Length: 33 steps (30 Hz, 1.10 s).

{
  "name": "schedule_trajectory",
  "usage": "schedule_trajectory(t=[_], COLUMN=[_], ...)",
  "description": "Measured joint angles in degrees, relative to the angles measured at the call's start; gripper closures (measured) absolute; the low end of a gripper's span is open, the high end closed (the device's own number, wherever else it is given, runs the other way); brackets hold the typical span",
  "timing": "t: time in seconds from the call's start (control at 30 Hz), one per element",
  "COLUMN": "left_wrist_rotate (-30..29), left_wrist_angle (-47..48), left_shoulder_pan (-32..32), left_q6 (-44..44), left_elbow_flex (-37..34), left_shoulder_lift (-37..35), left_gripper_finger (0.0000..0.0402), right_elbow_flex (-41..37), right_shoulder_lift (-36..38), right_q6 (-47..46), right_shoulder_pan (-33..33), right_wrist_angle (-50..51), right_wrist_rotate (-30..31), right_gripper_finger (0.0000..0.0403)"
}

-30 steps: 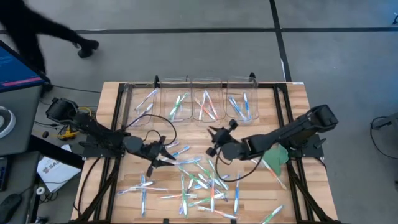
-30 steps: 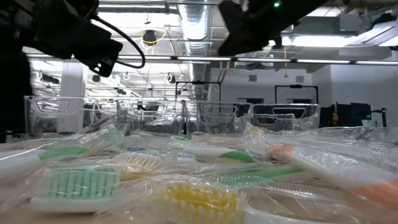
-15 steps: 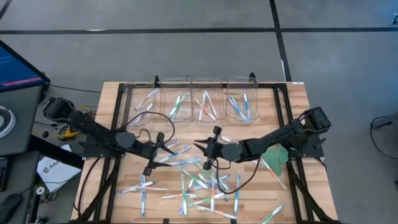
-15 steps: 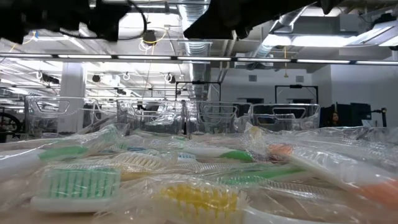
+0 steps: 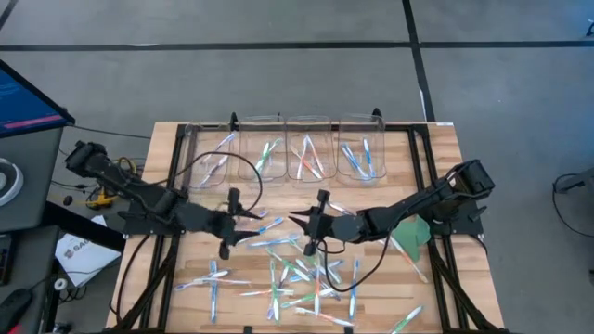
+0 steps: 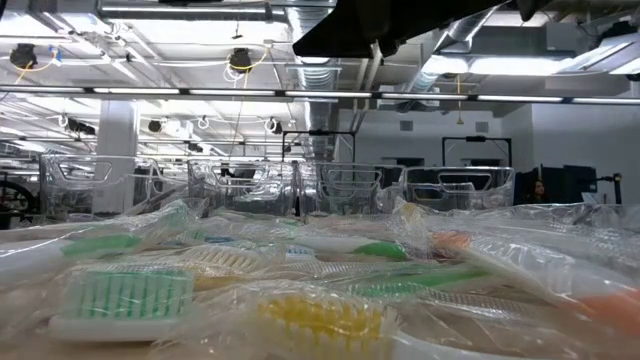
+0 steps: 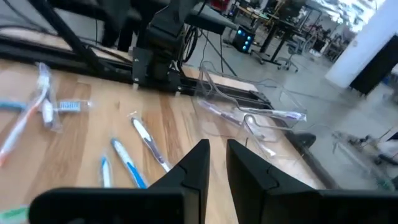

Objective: Pick & Place Toothbrushes
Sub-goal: Put the violet toothbrush into the left transparent bin

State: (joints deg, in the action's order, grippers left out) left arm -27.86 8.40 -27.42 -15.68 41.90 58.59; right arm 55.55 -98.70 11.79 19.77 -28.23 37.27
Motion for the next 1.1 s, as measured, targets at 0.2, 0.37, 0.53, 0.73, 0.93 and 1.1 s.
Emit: schedule_trajectory(t=[0.2,0.37,0.53,0.73,0.93,1.1], left_wrist_rotate=[-1.6,-0.1,3.2,3.7,3.6,3.7], left_wrist_angle=[19.5,30.8,30.3,30.4,30.1,27.3], left_shoulder_pan=[-2.9,-3.0,-3.0,-2.1,2.3,4.0], left_q6=[16.2,33.3,40.2,41.3,47.2,49.1], left_elbow_flex=[6.8,6.4,4.5,-0.4,-4.3,-7.8], left_shoulder_lift=[7.5,12.1,15.6,18.0,17.8,18.1], left_gripper_finger=[0.0226,0.0225,0.0226,0.0223,0.0217,0.022], right_elbow_flex=[0.0,0.0,-0.1,-0.1,-0.1,-0.1], right_shoulder_lift=[0.9,2.1,2.6,2.5,2.5,2.5], right_q6=[15.3,20.5,21.0,15.3,10.8,10.6], right_shoulder_pan=[3.3,5.4,5.9,5.8,5.7,5.7], right_wrist_angle=[0.9,1.2,3.0,5.8,5.5,5.5], right_wrist_rotate=[0.3,1.6,1.6,1.5,1.3,0.2], right_gripper_finger=[0.0355,0.0355,0.0355,0.0355,0.0355,0.0355])
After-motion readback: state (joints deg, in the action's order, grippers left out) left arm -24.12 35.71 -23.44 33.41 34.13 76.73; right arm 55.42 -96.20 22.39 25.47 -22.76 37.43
